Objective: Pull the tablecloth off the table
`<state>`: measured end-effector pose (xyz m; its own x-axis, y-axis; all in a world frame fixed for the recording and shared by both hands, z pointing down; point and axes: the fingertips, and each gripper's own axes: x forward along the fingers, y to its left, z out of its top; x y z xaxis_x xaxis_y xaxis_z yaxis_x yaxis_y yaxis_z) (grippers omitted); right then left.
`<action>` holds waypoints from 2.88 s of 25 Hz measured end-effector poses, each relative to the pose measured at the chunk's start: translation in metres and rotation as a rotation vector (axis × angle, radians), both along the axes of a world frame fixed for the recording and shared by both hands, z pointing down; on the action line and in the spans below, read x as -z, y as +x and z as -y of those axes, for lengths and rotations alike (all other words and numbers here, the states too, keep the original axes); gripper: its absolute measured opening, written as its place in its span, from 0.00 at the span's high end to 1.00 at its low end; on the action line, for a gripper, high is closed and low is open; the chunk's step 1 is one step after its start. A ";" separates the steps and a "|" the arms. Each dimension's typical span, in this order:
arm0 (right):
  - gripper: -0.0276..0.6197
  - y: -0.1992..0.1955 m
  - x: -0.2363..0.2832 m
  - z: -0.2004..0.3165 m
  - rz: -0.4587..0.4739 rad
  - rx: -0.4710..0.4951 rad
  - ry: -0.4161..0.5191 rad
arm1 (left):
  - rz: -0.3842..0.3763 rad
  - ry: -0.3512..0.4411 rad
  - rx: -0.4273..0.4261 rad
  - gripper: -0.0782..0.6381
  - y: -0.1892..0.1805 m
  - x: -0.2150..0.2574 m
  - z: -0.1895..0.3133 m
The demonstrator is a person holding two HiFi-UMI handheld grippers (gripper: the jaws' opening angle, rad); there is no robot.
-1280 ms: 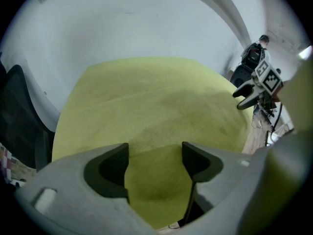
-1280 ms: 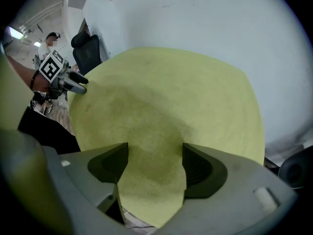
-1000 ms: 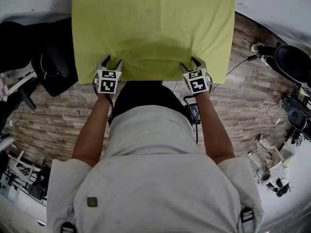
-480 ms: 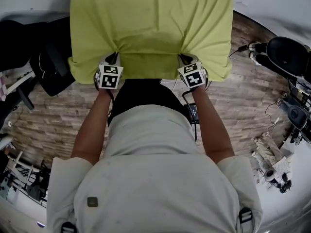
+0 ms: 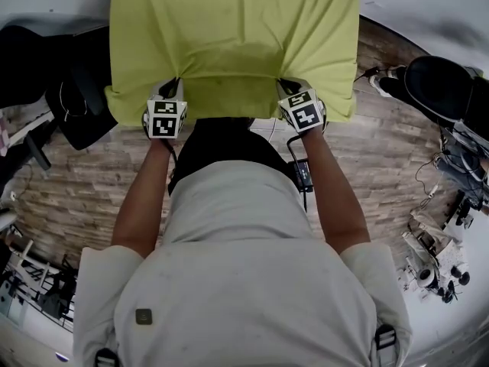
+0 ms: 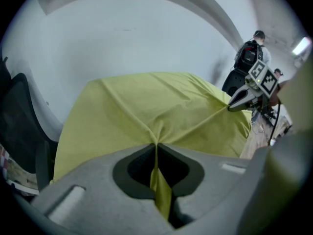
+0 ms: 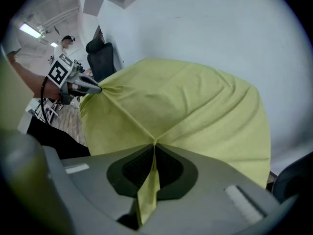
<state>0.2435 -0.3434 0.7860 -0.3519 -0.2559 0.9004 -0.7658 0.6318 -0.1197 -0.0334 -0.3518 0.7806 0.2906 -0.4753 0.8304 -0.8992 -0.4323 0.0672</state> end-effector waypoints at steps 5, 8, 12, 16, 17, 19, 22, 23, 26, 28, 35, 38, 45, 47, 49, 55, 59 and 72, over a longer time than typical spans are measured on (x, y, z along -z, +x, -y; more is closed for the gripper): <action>0.93 -0.002 0.025 0.001 0.030 -0.003 0.044 | -0.035 0.063 0.035 0.88 0.000 0.027 0.003; 0.93 -0.002 0.047 0.004 0.058 -0.015 0.090 | -0.071 0.105 0.050 0.88 0.006 0.050 0.006; 0.93 -0.006 0.082 0.009 0.106 -0.017 0.162 | -0.101 0.178 0.052 0.88 0.014 0.085 0.006; 0.93 -0.012 0.131 0.012 0.178 -0.023 0.242 | -0.132 0.272 0.055 0.88 0.027 0.133 0.003; 0.93 -0.014 0.144 0.013 0.191 -0.016 0.268 | -0.139 0.297 0.053 0.88 0.031 0.145 0.003; 0.93 -0.019 0.170 0.013 0.209 0.006 0.321 | -0.152 0.344 0.055 0.88 0.035 0.170 0.002; 0.93 -0.026 0.206 0.014 0.203 0.057 0.410 | -0.182 0.403 0.069 0.88 0.034 0.205 0.002; 0.93 -0.029 0.218 0.013 0.203 0.071 0.437 | -0.188 0.423 0.070 0.88 0.033 0.217 0.001; 0.93 -0.035 0.252 0.010 0.218 0.092 0.515 | -0.199 0.495 0.069 0.88 0.031 0.251 -0.002; 0.93 -0.037 0.280 0.010 0.215 0.113 0.589 | -0.201 0.552 0.062 0.88 0.030 0.278 -0.004; 0.93 -0.031 0.383 -0.002 0.329 0.118 0.765 | -0.253 0.711 0.064 0.88 0.036 0.378 -0.021; 0.93 -0.028 0.417 -0.005 0.390 0.109 0.830 | -0.280 0.767 0.070 0.88 0.037 0.414 -0.028; 0.93 -0.040 0.480 -0.031 0.484 0.076 0.925 | -0.352 0.841 0.029 0.88 0.026 0.474 -0.054; 0.93 -0.031 0.489 -0.045 0.488 0.061 0.950 | -0.361 0.865 0.007 0.88 0.035 0.485 -0.066; 0.93 -0.025 0.495 -0.062 0.487 0.047 0.969 | -0.372 0.884 -0.017 0.88 0.043 0.493 -0.080; 0.93 -0.095 0.505 -0.082 0.454 -0.008 0.985 | -0.413 0.882 -0.098 0.88 -0.025 0.503 -0.084; 0.93 -0.138 0.504 -0.105 0.437 -0.068 0.992 | -0.437 0.855 -0.160 0.88 -0.069 0.498 -0.102; 0.93 -0.198 0.511 -0.184 0.395 -0.179 0.999 | -0.505 0.815 -0.255 0.88 -0.130 0.498 -0.156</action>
